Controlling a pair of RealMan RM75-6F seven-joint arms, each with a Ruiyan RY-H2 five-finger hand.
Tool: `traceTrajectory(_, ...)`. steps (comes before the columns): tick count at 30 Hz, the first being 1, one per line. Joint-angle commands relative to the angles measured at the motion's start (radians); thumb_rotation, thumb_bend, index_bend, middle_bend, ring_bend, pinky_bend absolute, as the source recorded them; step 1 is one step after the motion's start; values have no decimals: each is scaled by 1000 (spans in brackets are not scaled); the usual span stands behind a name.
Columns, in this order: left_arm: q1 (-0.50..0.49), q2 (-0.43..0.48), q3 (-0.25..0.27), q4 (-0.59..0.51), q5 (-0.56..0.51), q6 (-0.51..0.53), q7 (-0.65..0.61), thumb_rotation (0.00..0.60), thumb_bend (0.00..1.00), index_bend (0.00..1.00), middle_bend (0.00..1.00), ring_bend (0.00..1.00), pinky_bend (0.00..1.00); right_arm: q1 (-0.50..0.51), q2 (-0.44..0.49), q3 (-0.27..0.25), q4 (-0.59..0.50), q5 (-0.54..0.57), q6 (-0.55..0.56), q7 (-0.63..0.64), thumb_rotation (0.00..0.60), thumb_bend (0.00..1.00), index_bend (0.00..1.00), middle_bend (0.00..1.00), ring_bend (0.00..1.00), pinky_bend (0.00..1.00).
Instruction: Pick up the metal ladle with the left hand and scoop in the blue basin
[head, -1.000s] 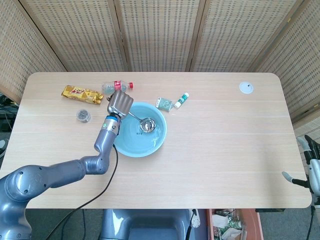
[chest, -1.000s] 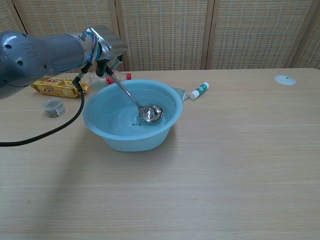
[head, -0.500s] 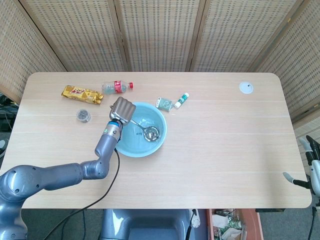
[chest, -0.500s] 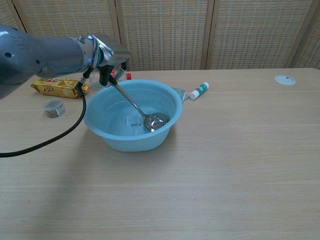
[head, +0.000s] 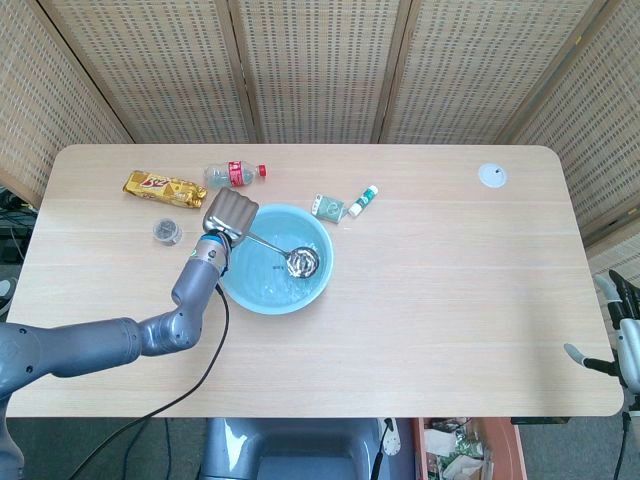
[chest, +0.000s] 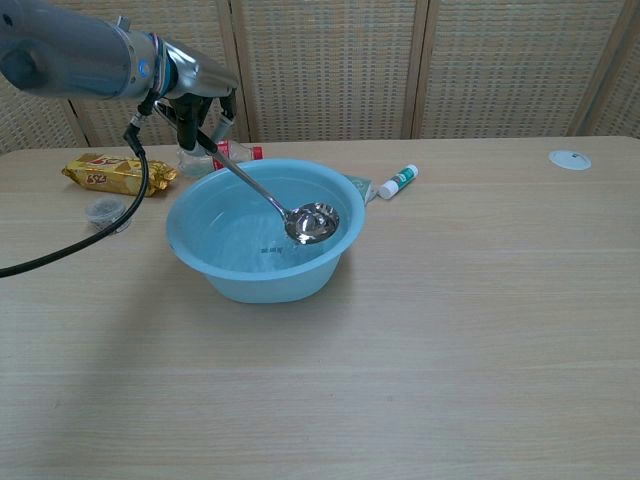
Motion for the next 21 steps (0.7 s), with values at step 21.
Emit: traceTrajectory(21, -162, 259, 42, -186, -393, -103, 71, 600, 661, 1000, 1000, 969, 1000, 12, -13, 9, 2, 38, -28, -41, 600, 0, 0, 0, 0, 0)
